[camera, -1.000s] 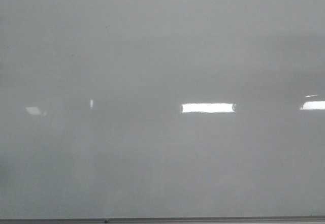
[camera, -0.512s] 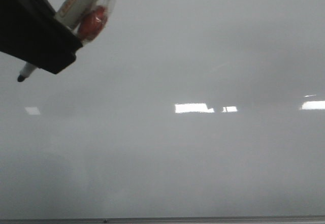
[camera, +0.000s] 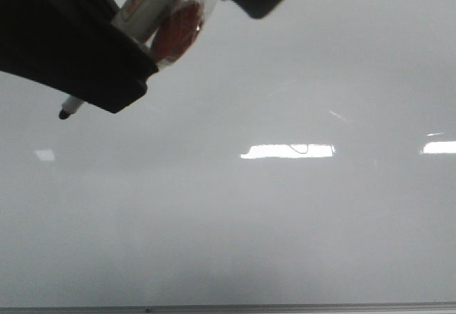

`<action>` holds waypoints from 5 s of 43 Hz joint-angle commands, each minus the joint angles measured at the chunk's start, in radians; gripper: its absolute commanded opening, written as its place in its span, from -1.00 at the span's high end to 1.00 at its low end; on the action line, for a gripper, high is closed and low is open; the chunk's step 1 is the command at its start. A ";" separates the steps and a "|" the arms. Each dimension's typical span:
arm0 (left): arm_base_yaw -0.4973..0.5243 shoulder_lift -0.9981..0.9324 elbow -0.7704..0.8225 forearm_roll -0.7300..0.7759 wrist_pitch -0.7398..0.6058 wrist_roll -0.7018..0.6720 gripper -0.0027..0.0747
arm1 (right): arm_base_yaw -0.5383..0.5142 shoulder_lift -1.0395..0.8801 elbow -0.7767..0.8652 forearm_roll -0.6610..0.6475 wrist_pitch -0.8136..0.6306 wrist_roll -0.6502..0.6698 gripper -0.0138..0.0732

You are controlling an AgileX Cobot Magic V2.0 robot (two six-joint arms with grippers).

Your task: Write number 7 on whiteboard

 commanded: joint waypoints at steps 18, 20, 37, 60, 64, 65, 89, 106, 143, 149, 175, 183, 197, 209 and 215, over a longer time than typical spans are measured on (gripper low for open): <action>-0.008 -0.022 -0.033 -0.014 -0.090 -0.001 0.98 | 0.003 0.056 -0.065 0.168 0.007 -0.098 0.76; -0.003 -0.022 -0.033 -0.013 -0.092 -0.003 0.98 | 0.002 0.056 -0.065 0.165 0.011 -0.098 0.85; -0.002 -0.279 0.081 0.191 -0.086 -0.351 -0.59 | -0.197 0.056 -0.065 0.107 -0.112 -0.095 0.84; -0.004 -0.622 0.275 0.109 -0.068 -0.433 0.98 | -0.255 0.136 -0.069 0.216 -0.340 -0.094 0.84; -0.004 -0.622 0.275 0.109 -0.068 -0.433 0.98 | -0.255 0.251 -0.116 0.235 -0.432 -0.094 0.84; -0.004 -0.622 0.275 0.109 -0.068 -0.433 0.98 | -0.255 0.279 -0.132 0.248 -0.450 -0.094 0.84; -0.004 -0.622 0.275 0.109 -0.068 -0.433 0.98 | -0.304 0.510 -0.255 0.290 -0.477 -0.094 0.82; -0.004 -0.622 0.275 0.109 -0.068 -0.433 0.98 | -0.466 0.387 -0.117 0.245 -0.449 -0.095 0.82; -0.004 -0.622 0.275 0.109 -0.068 -0.433 0.98 | -0.234 0.431 -0.115 0.250 -0.301 -0.159 0.82; -0.004 -0.622 0.275 0.090 -0.075 -0.433 0.98 | -0.218 0.269 -0.116 0.254 -0.119 -0.185 0.82; -0.004 -0.189 0.039 0.085 -0.087 -0.340 -0.25 | -0.087 0.109 -0.116 0.258 0.085 -0.185 0.82; -0.004 -0.104 0.002 0.072 -0.081 -0.335 0.07 | -0.066 0.109 -0.116 0.260 0.040 -0.185 0.82; -0.004 -0.100 0.002 -0.024 -0.070 -0.215 0.10 | -0.066 0.109 -0.116 0.266 0.017 -0.185 0.82; -0.004 -0.100 0.002 -0.024 -0.068 -0.213 0.58 | -0.066 0.109 -0.116 0.301 0.021 -0.185 0.82; -0.004 -0.100 0.002 -0.022 -0.068 -0.213 0.95 | -0.066 0.109 -0.116 0.298 0.026 -0.185 0.82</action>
